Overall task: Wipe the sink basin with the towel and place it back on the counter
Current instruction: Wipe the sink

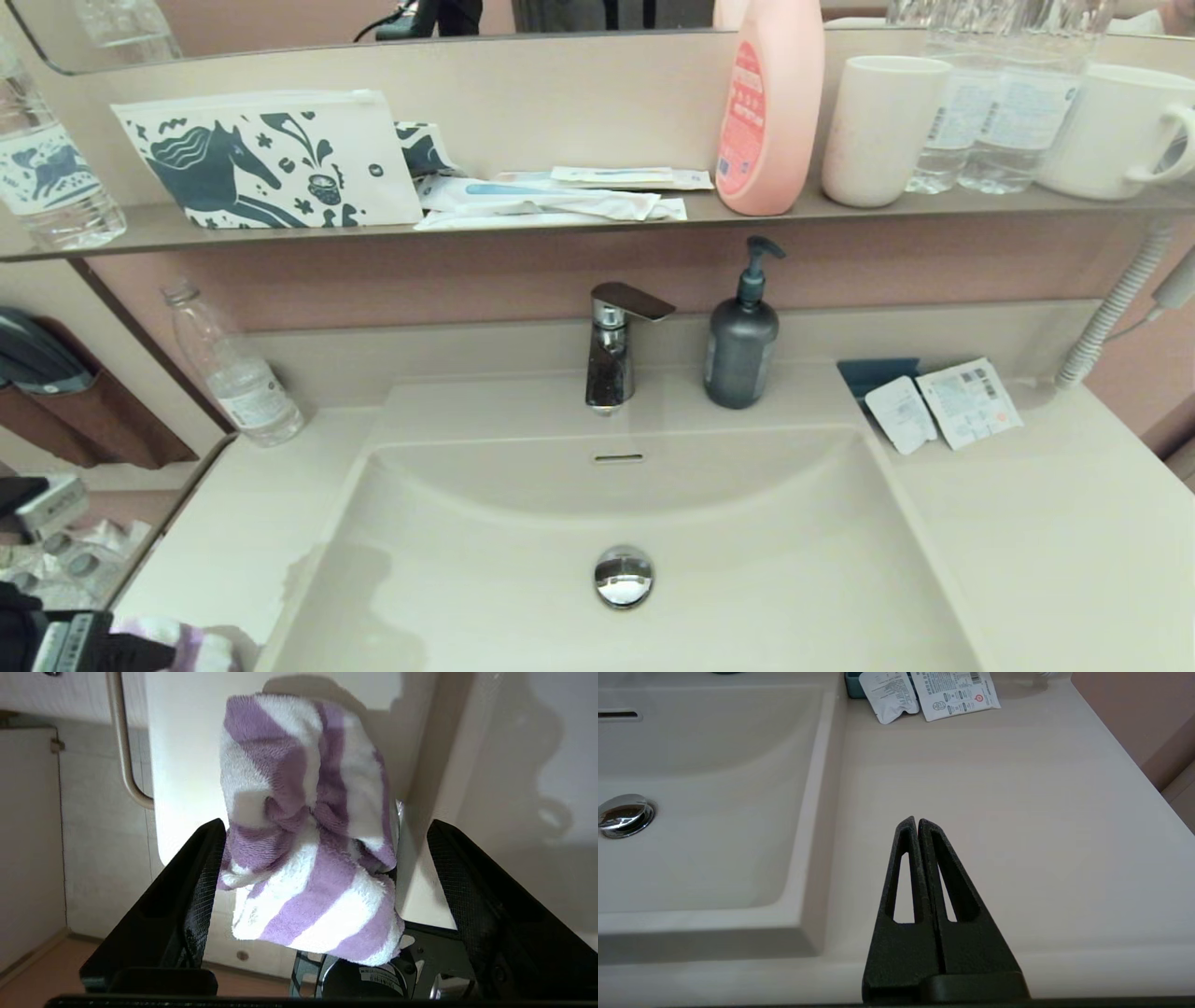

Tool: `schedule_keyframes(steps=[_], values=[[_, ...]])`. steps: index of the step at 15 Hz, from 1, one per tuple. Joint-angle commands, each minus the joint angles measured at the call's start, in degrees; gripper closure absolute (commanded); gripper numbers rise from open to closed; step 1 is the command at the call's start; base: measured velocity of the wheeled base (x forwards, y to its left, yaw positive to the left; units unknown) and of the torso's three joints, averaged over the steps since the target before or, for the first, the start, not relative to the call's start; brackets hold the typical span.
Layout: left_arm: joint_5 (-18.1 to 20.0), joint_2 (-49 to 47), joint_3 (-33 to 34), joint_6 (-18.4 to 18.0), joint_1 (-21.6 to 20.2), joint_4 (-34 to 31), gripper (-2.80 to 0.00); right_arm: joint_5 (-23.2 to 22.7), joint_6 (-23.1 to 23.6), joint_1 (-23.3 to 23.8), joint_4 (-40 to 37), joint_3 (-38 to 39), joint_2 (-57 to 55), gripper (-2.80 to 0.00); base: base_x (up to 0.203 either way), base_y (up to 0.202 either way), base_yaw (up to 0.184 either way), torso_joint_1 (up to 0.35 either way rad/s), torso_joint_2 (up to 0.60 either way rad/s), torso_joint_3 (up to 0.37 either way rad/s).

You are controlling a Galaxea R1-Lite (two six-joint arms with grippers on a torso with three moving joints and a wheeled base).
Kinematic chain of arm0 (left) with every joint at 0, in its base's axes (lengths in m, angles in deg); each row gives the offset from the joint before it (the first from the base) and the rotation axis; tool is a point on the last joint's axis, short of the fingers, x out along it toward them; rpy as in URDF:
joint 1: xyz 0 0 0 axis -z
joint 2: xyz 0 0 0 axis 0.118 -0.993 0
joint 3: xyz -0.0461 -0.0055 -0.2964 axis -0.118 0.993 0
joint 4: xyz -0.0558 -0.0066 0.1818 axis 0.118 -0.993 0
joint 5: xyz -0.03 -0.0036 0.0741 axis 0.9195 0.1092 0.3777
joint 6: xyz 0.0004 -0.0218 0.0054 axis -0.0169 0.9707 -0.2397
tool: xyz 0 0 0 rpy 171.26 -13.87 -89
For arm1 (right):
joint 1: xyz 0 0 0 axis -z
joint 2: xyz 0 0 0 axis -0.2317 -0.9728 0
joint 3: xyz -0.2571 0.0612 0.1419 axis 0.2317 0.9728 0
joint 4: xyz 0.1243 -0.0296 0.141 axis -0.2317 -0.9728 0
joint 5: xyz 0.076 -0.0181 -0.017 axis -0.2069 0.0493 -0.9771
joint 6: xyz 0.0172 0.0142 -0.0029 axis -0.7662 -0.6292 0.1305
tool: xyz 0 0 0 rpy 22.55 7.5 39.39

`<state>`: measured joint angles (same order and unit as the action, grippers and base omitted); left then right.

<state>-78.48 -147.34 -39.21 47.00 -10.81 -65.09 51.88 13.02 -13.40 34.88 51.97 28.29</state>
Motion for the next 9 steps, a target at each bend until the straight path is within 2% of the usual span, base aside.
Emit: schedule_keyframes(steps=[1,2,6,7,8,9], values=[[0.0,2.5,-2.2,0.0,1.8,-1.1,-2.80,-0.1,0.0,0.0,0.0,0.0,0.0,0.00,0.000,0.000,0.000,0.000,0.00,0.000],[0.0,2.7,-2.3,0.0,2.6,-1.2,0.00,0.0,0.0,0.0,0.0,0.0,0.0,0.00,0.000,0.000,0.000,0.000,0.00,0.000],[0.5,3.1,-2.4,0.6,5.9,0.1,0.00,0.0,0.0,0.0,0.0,0.0,0.0,0.00,0.000,0.000,0.000,0.000,0.00,0.000],[0.8,3.5,-2.1,2.0,7.8,3.0,0.00,0.0,0.0,0.0,0.0,0.0,0.0,0.00,0.000,0.000,0.000,0.000,0.00,0.000],[1.8,4.2,-1.8,4.7,9.9,7.3,0.00,-0.1,0.0,0.0,0.0,0.0,0.0,0.00,0.000,0.000,0.000,0.000,0.00,0.000],[2.7,5.8,-0.9,8.6,13.9,11.1,0.00,-0.1,0.0,0.0,0.0,0.0,0.0,0.00,0.000,0.000,0.000,0.000,0.00,0.000]])
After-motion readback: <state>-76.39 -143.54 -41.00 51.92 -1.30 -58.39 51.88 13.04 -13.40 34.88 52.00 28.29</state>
